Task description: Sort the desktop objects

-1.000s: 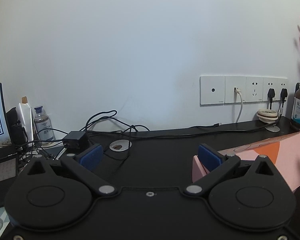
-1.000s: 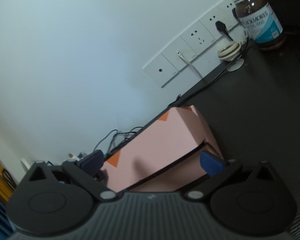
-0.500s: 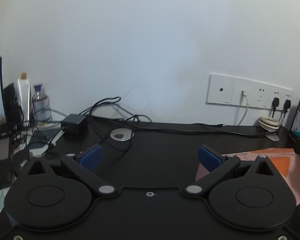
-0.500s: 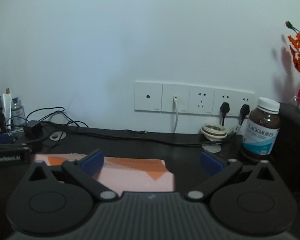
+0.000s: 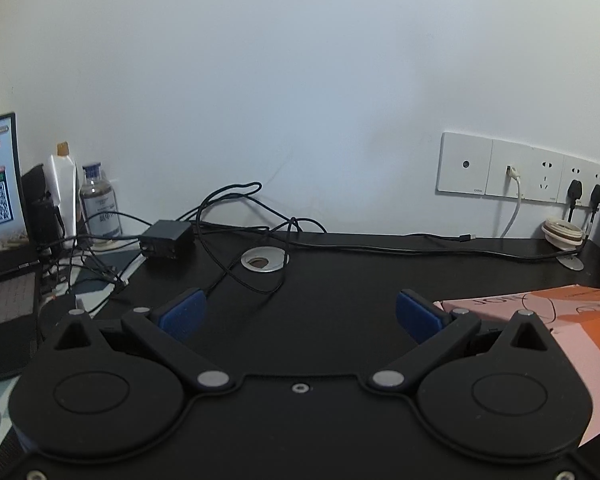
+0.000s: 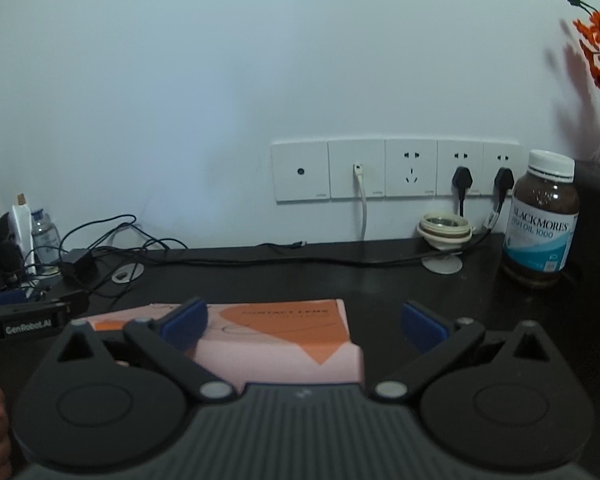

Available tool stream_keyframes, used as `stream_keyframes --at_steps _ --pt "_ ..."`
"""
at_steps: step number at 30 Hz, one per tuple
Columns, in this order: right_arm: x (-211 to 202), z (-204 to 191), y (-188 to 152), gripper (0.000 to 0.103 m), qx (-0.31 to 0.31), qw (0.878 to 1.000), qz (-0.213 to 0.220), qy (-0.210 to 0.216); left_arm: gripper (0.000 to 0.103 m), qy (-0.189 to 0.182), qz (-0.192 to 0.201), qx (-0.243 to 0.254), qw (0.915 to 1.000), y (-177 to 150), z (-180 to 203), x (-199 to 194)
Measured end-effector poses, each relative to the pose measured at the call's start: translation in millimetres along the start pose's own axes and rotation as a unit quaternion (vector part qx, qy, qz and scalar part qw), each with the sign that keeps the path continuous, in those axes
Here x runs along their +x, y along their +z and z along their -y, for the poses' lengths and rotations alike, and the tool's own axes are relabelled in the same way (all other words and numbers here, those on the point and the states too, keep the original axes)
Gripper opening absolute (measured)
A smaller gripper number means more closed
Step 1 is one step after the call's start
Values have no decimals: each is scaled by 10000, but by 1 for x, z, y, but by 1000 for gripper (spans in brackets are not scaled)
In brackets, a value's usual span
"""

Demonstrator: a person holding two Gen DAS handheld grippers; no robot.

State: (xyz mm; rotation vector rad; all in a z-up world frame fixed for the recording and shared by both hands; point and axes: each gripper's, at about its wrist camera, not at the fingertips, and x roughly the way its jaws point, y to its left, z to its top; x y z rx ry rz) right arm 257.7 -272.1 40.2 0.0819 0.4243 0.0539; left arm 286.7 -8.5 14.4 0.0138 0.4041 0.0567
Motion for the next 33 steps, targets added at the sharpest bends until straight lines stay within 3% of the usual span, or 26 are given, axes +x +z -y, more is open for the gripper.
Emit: stream_keyframes --at_steps 11,15,18,22,23,25,30,33 --pt "-8 5 -1 102 178 9993 178 272 103 55 20 -37 10000 0 0 1" --pt "-34 -19 -12 102 -869 9940 463 466 103 121 -7 -63 9999 1 -2 2" --pt "-49 -41 -36 102 -2066 9757 641 344 103 130 -7 -76 9999 1 -2 2" --pt "-48 -72 -68 102 -3675 9260 833 -227 103 168 90 5 9998 0 1 -1" --pt "-44 -76 -71 102 -3800 9207 833 -316 103 182 105 34 9998 0 2 -1" --pt "-37 -78 -65 102 -3661 9264 831 -294 103 200 106 67 9997 -1 3 0" --pt "-29 -67 -33 102 -2606 9598 1035 -125 103 171 -26 -22 9998 -1 -1 5" --pt "-30 -58 -18 102 -2039 9733 1054 110 103 135 -70 -102 9998 -1 -4 6"
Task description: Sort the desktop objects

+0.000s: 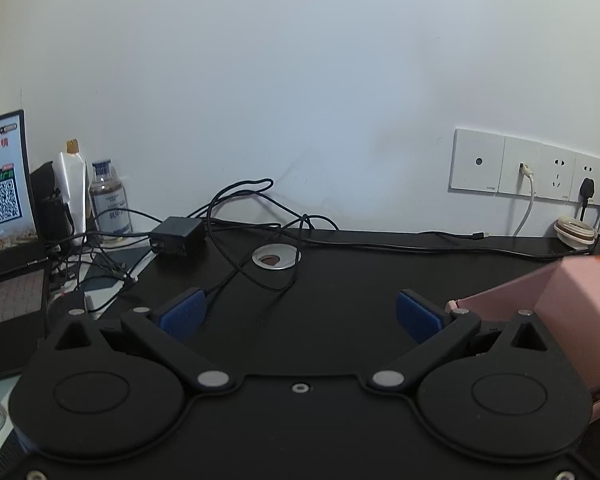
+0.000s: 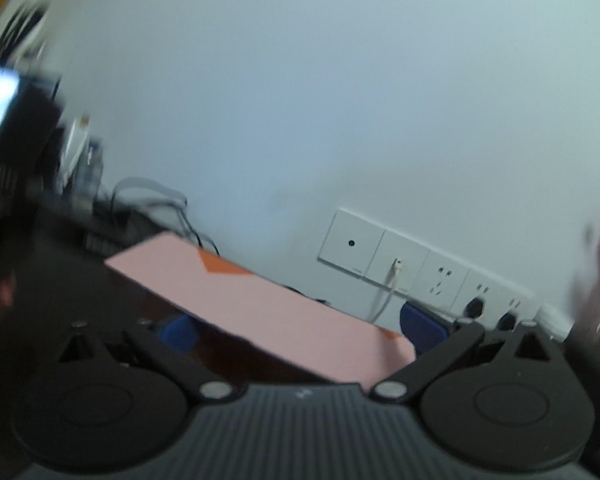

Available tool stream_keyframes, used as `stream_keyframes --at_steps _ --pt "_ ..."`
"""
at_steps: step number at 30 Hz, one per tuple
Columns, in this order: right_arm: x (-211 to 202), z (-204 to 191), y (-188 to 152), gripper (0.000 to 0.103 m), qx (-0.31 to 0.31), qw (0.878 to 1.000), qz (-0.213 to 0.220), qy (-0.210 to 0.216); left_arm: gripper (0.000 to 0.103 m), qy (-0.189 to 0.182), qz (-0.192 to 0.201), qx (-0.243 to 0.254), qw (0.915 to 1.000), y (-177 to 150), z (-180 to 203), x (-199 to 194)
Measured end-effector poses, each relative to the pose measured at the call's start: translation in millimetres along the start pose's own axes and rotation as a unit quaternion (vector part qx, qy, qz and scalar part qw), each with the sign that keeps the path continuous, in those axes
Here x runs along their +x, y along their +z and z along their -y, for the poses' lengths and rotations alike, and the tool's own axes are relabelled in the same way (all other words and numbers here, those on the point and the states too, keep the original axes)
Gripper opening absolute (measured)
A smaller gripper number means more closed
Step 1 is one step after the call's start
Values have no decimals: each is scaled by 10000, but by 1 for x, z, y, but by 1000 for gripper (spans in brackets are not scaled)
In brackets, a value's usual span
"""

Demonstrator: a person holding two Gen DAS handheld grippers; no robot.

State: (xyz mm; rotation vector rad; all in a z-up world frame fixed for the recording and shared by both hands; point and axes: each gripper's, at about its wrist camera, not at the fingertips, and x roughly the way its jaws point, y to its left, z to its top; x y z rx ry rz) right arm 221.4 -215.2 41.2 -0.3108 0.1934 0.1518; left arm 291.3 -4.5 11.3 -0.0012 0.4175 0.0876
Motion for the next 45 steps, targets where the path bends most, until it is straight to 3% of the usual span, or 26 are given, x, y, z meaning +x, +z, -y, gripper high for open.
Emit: stream_keyframes --at_steps 11,17,25,30,37,42,45 --pt "-3 0 -8 102 281 9994 31 197 103 2 62 67 10000 -3 3 -2" --pt "0 22 -10 102 750 9969 220 32 103 99 282 189 9994 -2 7 -9" --pt "18 48 3 102 1168 9931 108 87 103 238 615 370 9971 -2 13 -16" --pt "29 66 8 102 1336 9908 71 196 103 -110 584 536 9968 -4 19 -20" --pt "54 83 -3 102 1844 9823 53 314 103 -151 1214 1088 9865 -13 47 -29" --pt "57 93 -4 102 2146 9759 -140 360 103 -13 1100 1297 9854 -12 68 -12" --pt "45 98 -2 102 2050 9773 -249 479 103 -154 864 1057 9905 -1 63 -3"
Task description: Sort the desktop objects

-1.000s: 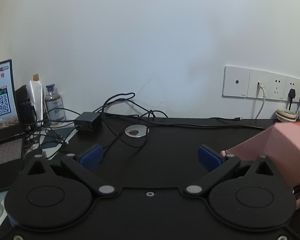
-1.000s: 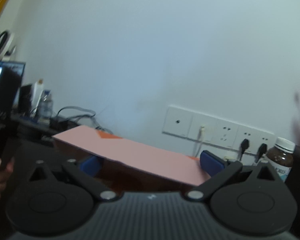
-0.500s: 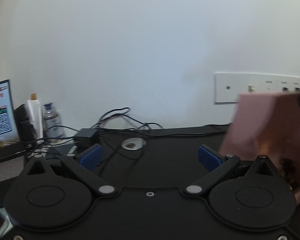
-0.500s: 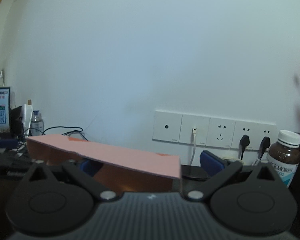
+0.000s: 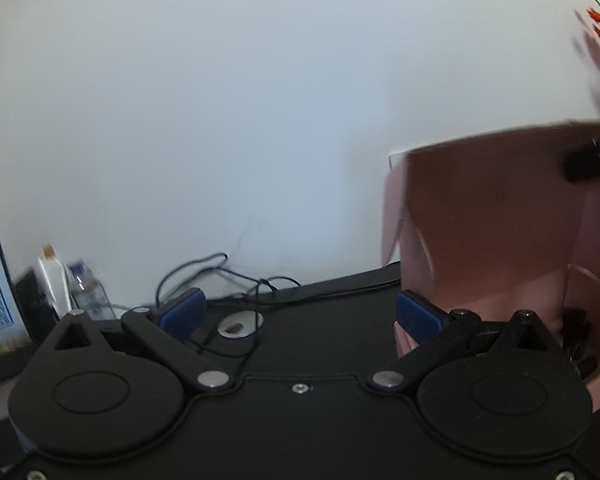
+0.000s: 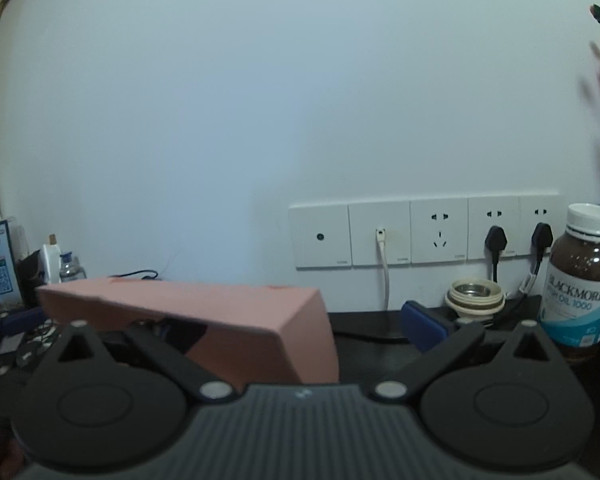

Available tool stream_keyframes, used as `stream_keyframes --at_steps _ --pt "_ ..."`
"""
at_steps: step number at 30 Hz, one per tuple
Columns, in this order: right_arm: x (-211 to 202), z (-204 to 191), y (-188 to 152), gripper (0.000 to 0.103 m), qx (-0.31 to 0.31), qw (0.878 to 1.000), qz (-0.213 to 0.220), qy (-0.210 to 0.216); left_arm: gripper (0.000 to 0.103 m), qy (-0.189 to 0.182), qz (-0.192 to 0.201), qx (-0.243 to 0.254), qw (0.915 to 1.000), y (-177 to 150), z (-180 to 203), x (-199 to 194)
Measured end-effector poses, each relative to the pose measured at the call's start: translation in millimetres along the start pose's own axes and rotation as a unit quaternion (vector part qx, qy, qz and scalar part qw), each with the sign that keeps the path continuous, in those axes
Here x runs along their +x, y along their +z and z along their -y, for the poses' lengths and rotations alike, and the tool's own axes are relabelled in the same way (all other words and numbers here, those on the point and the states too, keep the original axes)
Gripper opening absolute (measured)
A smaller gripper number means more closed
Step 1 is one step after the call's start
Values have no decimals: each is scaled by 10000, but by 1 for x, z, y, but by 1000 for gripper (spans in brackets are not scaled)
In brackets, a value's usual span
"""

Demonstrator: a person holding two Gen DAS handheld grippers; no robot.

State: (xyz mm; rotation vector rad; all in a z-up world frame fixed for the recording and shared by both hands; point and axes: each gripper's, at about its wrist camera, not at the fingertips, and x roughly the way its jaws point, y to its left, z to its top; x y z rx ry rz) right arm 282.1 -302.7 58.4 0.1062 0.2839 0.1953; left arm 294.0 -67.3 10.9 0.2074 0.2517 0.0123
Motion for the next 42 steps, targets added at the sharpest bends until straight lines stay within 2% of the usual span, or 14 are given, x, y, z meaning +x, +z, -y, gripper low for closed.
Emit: stream_keyframes --at_steps 2,7,12,14,16,18,22,30,33,35,42 --pt "-18 4 0 102 -168 9996 -102 200 103 -88 -67 -287 9995 6 -9 5" --pt "-58 -3 -7 102 -809 9874 -487 1272 103 -247 -168 -514 9982 15 -20 16" --pt "-42 -27 -15 101 -822 9783 -883 1682 103 -273 -166 -723 9969 11 -24 20" --pt "-25 -41 -19 90 -819 9784 -995 1617 103 -308 -173 -799 9962 9 -27 19" --pt "-6 -49 -20 71 -812 9779 -1164 1534 103 -324 -201 -885 9953 8 -31 21" --pt "14 -54 -25 58 -832 9754 -1429 1457 103 -325 -236 -1004 9941 8 -36 23" --pt "46 -69 -31 48 -1267 9678 -1740 1302 103 -392 -307 -1207 9914 8 -46 28" --pt "78 -89 -37 48 -2012 9522 -2066 1010 103 -395 -426 -1277 9901 6 -48 31" --pt "82 -93 -37 48 -1960 9524 -2080 1059 103 -392 -416 -1267 9903 4 -47 29" --pt "81 -96 -38 54 -2023 9496 -2130 1090 103 -399 -414 -1220 9909 2 -44 27" --pt "70 -84 -36 60 -2097 9512 -2145 717 103 -413 -576 -718 9949 -10 -22 28"
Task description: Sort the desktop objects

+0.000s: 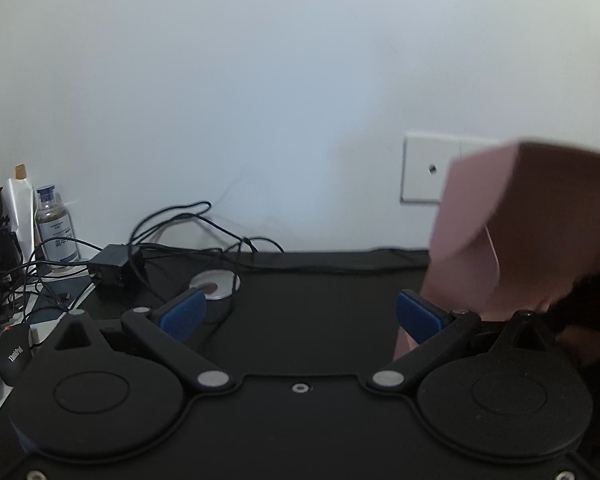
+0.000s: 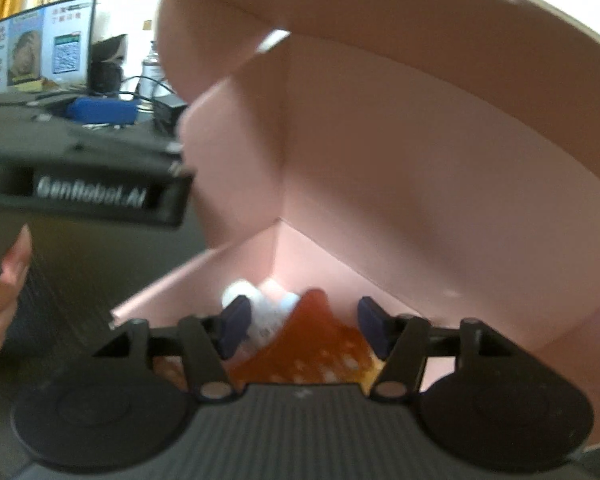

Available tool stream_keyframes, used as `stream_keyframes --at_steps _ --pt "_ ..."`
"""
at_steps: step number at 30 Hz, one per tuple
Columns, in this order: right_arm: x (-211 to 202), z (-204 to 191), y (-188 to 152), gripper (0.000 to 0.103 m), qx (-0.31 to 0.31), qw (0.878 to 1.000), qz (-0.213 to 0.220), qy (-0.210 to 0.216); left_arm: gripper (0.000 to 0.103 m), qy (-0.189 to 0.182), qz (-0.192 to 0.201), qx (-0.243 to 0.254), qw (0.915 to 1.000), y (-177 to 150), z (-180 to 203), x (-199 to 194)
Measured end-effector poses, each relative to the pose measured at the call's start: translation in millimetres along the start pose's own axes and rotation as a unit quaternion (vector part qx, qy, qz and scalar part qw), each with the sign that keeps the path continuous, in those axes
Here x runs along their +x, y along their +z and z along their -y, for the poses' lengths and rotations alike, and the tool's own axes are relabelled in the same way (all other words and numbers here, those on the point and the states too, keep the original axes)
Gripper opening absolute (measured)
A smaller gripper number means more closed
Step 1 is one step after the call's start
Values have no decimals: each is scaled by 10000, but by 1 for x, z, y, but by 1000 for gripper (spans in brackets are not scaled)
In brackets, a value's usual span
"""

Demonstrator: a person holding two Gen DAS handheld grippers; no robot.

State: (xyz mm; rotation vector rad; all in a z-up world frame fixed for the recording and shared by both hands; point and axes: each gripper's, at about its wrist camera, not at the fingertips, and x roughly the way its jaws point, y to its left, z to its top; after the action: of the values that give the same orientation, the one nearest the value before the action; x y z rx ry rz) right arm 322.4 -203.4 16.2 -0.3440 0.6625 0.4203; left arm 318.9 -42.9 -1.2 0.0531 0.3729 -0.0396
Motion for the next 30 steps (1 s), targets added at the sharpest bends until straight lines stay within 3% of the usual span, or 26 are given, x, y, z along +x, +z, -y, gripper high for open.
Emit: stream_keyframes --at_steps 5,14,20,27,30 --pt "-8 9 -7 61 173 9998 34 -102 103 231 -97 261 9993 -8 8 7" --pt "-22 18 -8 65 324 9968 -127 -724 103 343 -339 263 9985 -12 5 16" --pt "-58 31 -10 66 814 9964 180 -128 103 273 -329 93 9990 -7 -3 10" --pt "-110 45 -20 67 1318 9903 386 206 103 388 -206 -551 9975 3 -30 -3" --pt "-133 43 -27 76 1407 9885 473 284 103 478 -156 -618 9968 4 -34 -2"
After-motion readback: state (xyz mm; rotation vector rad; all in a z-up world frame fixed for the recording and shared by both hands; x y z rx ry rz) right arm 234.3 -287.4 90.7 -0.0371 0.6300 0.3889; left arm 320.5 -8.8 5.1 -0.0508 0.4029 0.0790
